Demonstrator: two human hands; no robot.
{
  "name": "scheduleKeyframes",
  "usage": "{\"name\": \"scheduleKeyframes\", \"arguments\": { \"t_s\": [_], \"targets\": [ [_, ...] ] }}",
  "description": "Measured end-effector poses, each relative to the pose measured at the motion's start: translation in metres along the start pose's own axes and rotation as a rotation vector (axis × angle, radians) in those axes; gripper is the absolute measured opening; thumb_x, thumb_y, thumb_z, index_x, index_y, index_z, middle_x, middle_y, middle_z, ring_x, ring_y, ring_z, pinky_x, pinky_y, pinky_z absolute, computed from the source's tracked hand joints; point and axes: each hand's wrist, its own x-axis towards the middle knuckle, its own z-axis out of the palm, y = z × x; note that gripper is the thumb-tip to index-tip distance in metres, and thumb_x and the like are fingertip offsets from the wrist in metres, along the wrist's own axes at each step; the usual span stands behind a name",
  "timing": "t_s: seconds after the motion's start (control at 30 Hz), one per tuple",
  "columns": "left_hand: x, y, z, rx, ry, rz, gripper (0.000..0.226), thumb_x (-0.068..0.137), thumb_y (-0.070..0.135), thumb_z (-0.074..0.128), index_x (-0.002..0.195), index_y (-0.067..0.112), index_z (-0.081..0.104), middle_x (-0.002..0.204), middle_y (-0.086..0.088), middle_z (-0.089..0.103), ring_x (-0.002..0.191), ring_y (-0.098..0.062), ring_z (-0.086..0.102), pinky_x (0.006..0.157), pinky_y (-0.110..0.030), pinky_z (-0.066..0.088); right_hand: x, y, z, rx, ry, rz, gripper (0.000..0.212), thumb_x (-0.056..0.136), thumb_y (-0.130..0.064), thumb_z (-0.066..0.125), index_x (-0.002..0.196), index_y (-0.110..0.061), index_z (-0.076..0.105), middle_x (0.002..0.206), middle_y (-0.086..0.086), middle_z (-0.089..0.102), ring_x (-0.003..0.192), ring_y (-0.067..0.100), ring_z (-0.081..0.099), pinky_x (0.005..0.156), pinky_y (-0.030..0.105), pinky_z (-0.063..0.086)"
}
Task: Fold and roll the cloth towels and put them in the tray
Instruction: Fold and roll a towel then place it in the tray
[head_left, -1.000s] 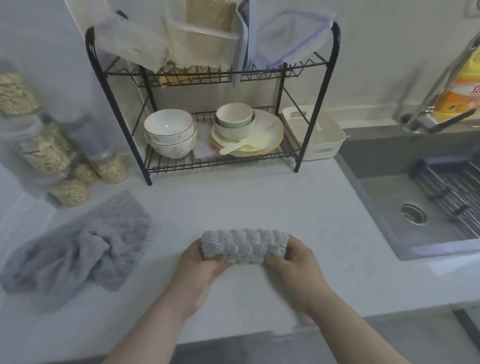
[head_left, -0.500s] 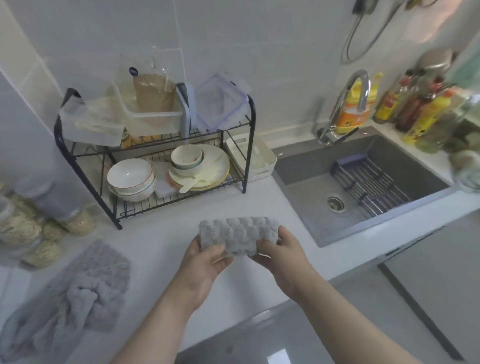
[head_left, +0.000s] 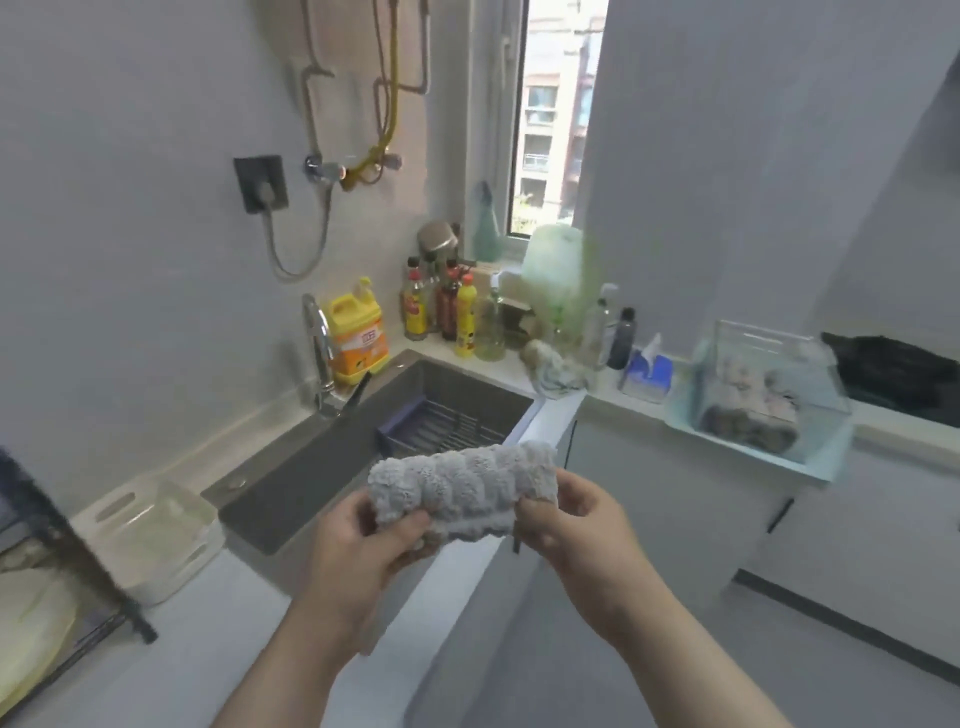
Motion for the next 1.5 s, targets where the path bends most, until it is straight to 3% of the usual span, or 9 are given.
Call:
{"name": "scheduleKeyframes", "arguments": {
  "t_s": [0.2, 0.4, 0.67, 0.83, 0.93, 1.17, 1.27, 1.4, 1.5],
  "targets": [
    [0.064, -0.037, 0.139, 0.01, -0.196, -0.061, 0.037, 0.064, -0.009, 0.072, 0.097, 0.008, 0.065, 0.081, -0.011, 0.073, 0.063, -0.02, 0.068, 0.055, -0.027, 0.056, 0.026, -0.053, -0.13, 0.214, 0.109, -0.117, 0.056, 0.063, -0.008, 0.074, 0.117, 0.003, 0.062, 0.113, 0.024, 0.066, 0.1, 0.031, 0.064, 0.086, 0.035, 0.055],
    [0.109, -0.077, 0.276, -0.042, -0.375, -0.138, 0.042, 0.064, -0.011, 0.071, 0.101, 0.008, 0.064, 0.084, -0.012, 0.073, 0.064, -0.02, 0.067, 0.055, -0.028, 0.057, 0.05, -0.101, -0.25, 0.382, 0.269, -0.131, 0.05, 0.064, 0.009, 0.058, 0.112, 0.022, 0.054, 0.108, 0.029, 0.058, 0.095, 0.031, 0.057, 0.083, 0.032, 0.054],
    [0.162, -0.115, 0.4, 0.114, -0.549, -0.167, 0.038, 0.056, 0.008, 0.072, 0.094, 0.01, 0.07, 0.081, -0.007, 0.074, 0.066, -0.014, 0.065, 0.059, -0.03, 0.057, 0.092, -0.14, -0.359, 0.484, 0.581, -0.16, 0.028, 0.1, -0.007, 0.038, 0.125, -0.003, 0.052, 0.112, 0.017, 0.067, 0.104, 0.032, 0.063, 0.092, 0.049, 0.051],
    [0.216, -0.151, 0.461, 0.3, -0.638, -0.067, 0.029, 0.063, -0.007, 0.081, 0.085, 0.01, 0.072, 0.069, 0.0, 0.073, 0.061, -0.005, 0.064, 0.055, -0.018, 0.05, 0.148, -0.146, -0.42, 0.634, 0.702, -0.143, 0.033, 0.103, -0.02, 0.035, 0.128, -0.007, 0.052, 0.117, 0.018, 0.067, 0.109, 0.032, 0.064, 0.082, 0.047, 0.057],
    [0.254, -0.18, 0.497, 0.381, -0.67, -0.015, 0.031, 0.056, -0.003, 0.087, 0.081, 0.009, 0.072, 0.069, -0.001, 0.074, 0.061, -0.002, 0.063, 0.057, -0.014, 0.049, 0.193, -0.15, -0.454, 0.762, 0.734, -0.09, 0.046, 0.1, -0.037, 0.038, 0.129, -0.004, 0.053, 0.117, 0.02, 0.066, 0.11, 0.032, 0.062, 0.091, 0.049, 0.05],
    [0.37, -0.247, 0.58, 0.415, -0.838, -0.105, 0.031, 0.064, 0.004, 0.085, 0.087, 0.02, 0.073, 0.085, 0.0, 0.075, 0.08, -0.013, 0.069, 0.074, -0.028, 0.056, 0.306, -0.165, -0.545, 0.659, 0.862, -0.029, 0.053, 0.098, -0.051, 0.04, 0.124, -0.01, 0.061, 0.114, 0.015, 0.07, 0.103, 0.033, 0.067, 0.082, 0.046, 0.055],
    [0.409, -0.272, 0.606, 0.491, -0.98, -0.184, 0.034, 0.055, 0.026, 0.081, 0.087, 0.036, 0.073, 0.083, 0.006, 0.074, 0.08, -0.011, 0.069, 0.078, -0.034, 0.056, 0.333, -0.176, -0.583, 0.602, 1.008, -0.002, 0.047, 0.097, -0.048, 0.044, 0.116, -0.01, 0.063, 0.103, 0.013, 0.073, 0.092, 0.029, 0.068, 0.075, 0.042, 0.055],
    [0.459, -0.306, 0.622, 0.963, -1.236, 0.039, 0.015, 0.08, 0.039, 0.059, 0.081, 0.054, 0.062, 0.088, 0.02, 0.064, 0.084, 0.002, 0.061, 0.081, -0.018, 0.049, 0.338, -0.19, -0.631, 0.628, 1.14, 0.006, 0.041, 0.094, -0.048, 0.051, 0.11, -0.013, 0.065, 0.094, 0.008, 0.073, 0.084, 0.022, 0.068, 0.067, 0.036, 0.052],
    [0.481, -0.331, 0.638, 1.205, -1.386, 0.396, 0.024, 0.092, 0.044, 0.041, 0.11, 0.04, 0.056, 0.113, 0.017, 0.058, 0.109, -0.007, 0.054, 0.09, -0.03, 0.046, 0.338, -0.195, -0.655, 0.639, 1.153, 0.013, 0.03, 0.094, -0.041, 0.056, 0.093, -0.013, 0.067, 0.065, 0.003, 0.069, 0.055, 0.017, 0.066, 0.053, 0.029, 0.052]
  ]
}}
